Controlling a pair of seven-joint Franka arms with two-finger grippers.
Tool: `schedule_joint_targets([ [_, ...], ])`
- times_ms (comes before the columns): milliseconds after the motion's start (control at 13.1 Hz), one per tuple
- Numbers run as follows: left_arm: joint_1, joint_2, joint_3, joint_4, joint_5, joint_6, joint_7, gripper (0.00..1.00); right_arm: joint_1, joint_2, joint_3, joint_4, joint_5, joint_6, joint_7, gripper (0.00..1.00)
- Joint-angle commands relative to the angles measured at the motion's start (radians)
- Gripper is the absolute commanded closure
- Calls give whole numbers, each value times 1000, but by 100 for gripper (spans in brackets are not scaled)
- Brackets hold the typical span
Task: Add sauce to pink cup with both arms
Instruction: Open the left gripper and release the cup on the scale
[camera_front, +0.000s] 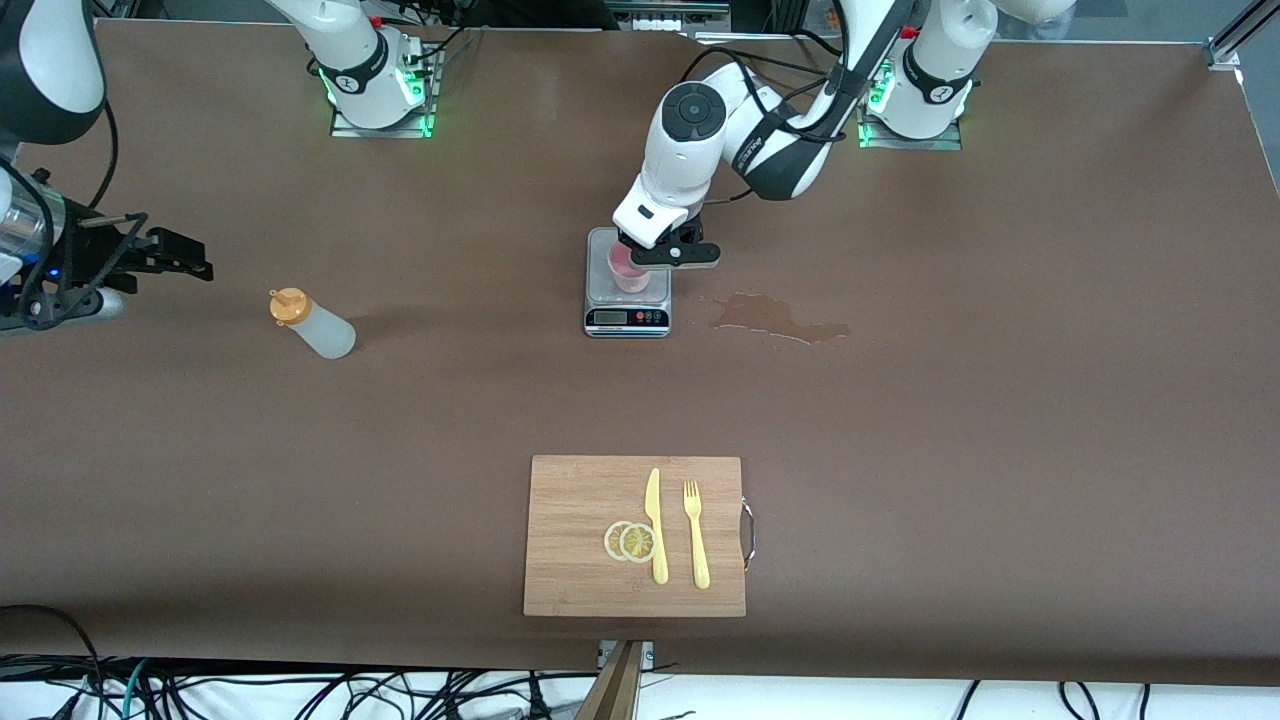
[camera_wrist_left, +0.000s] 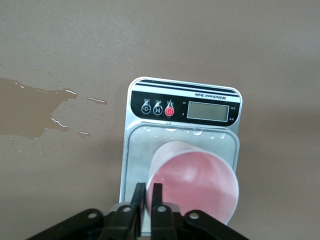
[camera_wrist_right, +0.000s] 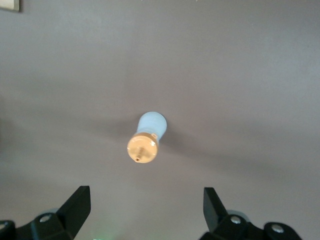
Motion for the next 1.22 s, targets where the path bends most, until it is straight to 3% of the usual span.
schedule_joint_targets([
  [0,-16,-33,15,-26,-5,2,-19,37,-48,28,-3,11,72,-10,-167,0],
  [76,-16,-41,15,-23,-5,-4,-19,27,-77,47,-6,11,123,-10,-239,0],
  [152,-13,-50,15,-15,-7,-5,-18,8,-109,67,-8,10,173,-11,-327,0],
  [228,-3,-73,16,-12,-16,-22,-10,0,-138,90,-8,7,213,-11,-441,0],
  [609,111,-121,28,196,-27,-356,77,0,-247,188,-8,4,362,-18,-935,0],
  [1142,418,-178,41,286,-7,-560,417,0,-323,314,-8,5,571,-123,-1257,0],
])
